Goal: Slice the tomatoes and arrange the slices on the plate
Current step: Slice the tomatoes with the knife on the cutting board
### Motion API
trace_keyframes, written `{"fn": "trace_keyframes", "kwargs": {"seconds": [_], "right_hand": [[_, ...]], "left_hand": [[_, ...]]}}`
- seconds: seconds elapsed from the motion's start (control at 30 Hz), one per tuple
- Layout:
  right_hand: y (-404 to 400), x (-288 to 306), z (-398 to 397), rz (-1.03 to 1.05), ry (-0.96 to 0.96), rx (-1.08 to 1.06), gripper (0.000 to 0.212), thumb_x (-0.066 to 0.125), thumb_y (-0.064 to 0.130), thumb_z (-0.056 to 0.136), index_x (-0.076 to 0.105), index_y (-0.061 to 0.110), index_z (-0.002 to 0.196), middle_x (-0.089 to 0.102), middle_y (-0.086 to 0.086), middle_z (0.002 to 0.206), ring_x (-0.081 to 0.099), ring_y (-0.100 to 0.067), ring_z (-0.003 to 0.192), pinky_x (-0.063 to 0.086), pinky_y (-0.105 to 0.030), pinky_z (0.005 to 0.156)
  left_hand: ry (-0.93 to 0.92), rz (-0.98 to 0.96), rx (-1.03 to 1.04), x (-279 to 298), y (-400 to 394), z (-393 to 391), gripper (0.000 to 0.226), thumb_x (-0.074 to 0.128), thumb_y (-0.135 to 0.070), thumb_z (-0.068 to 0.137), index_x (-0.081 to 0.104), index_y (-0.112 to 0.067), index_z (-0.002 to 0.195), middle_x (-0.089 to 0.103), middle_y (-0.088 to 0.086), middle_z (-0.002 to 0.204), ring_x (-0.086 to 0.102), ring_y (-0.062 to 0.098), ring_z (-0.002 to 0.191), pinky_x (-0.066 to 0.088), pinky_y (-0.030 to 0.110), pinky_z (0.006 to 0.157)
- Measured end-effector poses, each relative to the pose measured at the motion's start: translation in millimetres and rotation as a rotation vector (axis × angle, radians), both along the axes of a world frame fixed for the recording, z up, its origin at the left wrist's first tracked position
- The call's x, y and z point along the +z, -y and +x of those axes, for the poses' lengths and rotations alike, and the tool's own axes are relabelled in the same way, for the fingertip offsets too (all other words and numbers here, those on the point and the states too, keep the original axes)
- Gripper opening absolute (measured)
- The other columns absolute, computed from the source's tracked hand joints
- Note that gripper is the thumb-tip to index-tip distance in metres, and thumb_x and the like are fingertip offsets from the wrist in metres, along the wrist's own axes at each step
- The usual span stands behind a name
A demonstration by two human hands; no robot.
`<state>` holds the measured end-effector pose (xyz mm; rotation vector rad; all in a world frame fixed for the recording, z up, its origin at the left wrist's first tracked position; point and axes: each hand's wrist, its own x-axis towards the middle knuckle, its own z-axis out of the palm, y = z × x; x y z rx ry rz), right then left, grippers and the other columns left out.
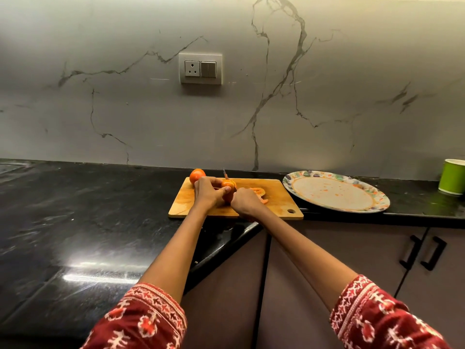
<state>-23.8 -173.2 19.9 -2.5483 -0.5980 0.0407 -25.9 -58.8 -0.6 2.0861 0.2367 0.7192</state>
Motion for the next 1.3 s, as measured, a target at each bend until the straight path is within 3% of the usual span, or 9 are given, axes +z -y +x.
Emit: {"fn": "trace_keyframes", "kwargs": {"seconds": [0.13,0.27,0.4,0.67,0.77,0.9,1.03,1.1,1.3], "right_hand": [[3.4,0.2,4.8,-0.029,-0.01,-0.001,0.023,0.042,0.009,0.095,0.06,-0.004,0.087,0.049,-0.005,0.068,0.046,-0.013,0.058,0.032,-0.017,0.048],[5.8,1.9,6.0,-0.043,-0.012,0.013,0.025,0.04,0.009,0.096,0.06,-0.002,0.086,0.045,-0.002,0.063,0.05,-0.018,0.066,0.033,-0.017,0.049],[9.0,1.6,5.2,-0.05,0.0,0.047,0.028,0.038,0.009,0.097,0.061,-0.008,0.1,0.056,-0.012,0.083,0.051,-0.022,0.077,0.033,-0.017,0.053],[15.4,0.9,-4.1,-0.071,0.014,0.014,0.021,0.043,0.011,0.096,0.059,-0.003,0.099,0.05,-0.006,0.077,0.05,-0.019,0.079,0.036,-0.021,0.055],[8.4,3.4,-0.6,-0.093,0.023,0.015,0.022,0.044,0.012,0.095,0.055,0.003,0.078,0.049,-0.004,0.072,0.049,-0.019,0.076,0.034,-0.02,0.054],[6.7,3.1,0.9,-0.128,0.038,0.027,0.022,0.044,0.01,0.095,0.061,-0.004,0.1,0.051,-0.009,0.083,0.05,-0.021,0.078,0.03,-0.018,0.048],[15.1,3.7,-2.6,-0.172,0.027,0.046,0.025,0.04,0.009,0.096,0.056,0.002,0.079,0.048,-0.003,0.07,0.05,-0.019,0.073,0.031,-0.017,0.049],[21.8,5.4,-5.0,-0.134,-0.008,0.05,0.026,0.037,0.009,0.098,0.058,-0.001,0.087,0.046,-0.003,0.065,0.049,-0.017,0.065,0.034,-0.017,0.05],[38.9,6.9,-13.4,-0.144,0.085,0.012,0.028,0.038,0.012,0.099,0.059,-0.003,0.109,0.06,-0.014,0.096,0.058,-0.026,0.087,0.037,-0.022,0.06]], "left_hand": [[-0.008,0.044,-0.009,-0.8,7.8,3.0,0.039,0.07,-0.019,0.08,0.061,-0.009,0.117,0.062,0.011,0.116,0.055,0.023,0.11,0.043,0.036,0.098],[-0.001,0.032,0.002,-4.4,9.1,6.2,0.042,0.071,-0.023,0.08,0.061,-0.01,0.118,0.062,0.011,0.117,0.055,0.026,0.113,0.045,0.04,0.097],[0.013,0.033,0.036,0.3,11.2,7.9,0.039,0.074,-0.025,0.076,0.065,-0.007,0.109,0.065,0.012,0.11,0.058,0.025,0.105,0.05,0.038,0.09],[-0.008,0.01,0.037,3.0,7.1,8.4,0.036,0.074,-0.023,0.076,0.066,-0.005,0.106,0.066,0.012,0.107,0.06,0.022,0.103,0.05,0.038,0.092],[0.004,0.018,0.039,1.3,7.2,6.2,0.036,0.075,-0.022,0.075,0.066,-0.005,0.105,0.067,0.013,0.105,0.061,0.022,0.099,0.051,0.039,0.09],[0.002,0.046,0.035,3.4,7.7,4.5,0.038,0.076,-0.019,0.074,0.065,-0.003,0.107,0.067,0.014,0.105,0.063,0.021,0.095,0.053,0.036,0.086],[-0.009,0.073,0.022,3.7,6.9,5.6,0.039,0.075,-0.02,0.075,0.065,-0.004,0.109,0.067,0.013,0.107,0.063,0.02,0.096,0.053,0.035,0.087],[-0.007,0.069,0.015,2.3,6.7,7.0,0.04,0.075,-0.02,0.075,0.064,-0.005,0.111,0.066,0.013,0.11,0.062,0.02,0.098,0.052,0.035,0.088],[-0.025,0.054,0.003,3.5,5.6,10.0,0.035,0.073,-0.019,0.077,0.064,-0.006,0.109,0.065,0.013,0.11,0.06,0.021,0.102,0.051,0.037,0.09]]}}
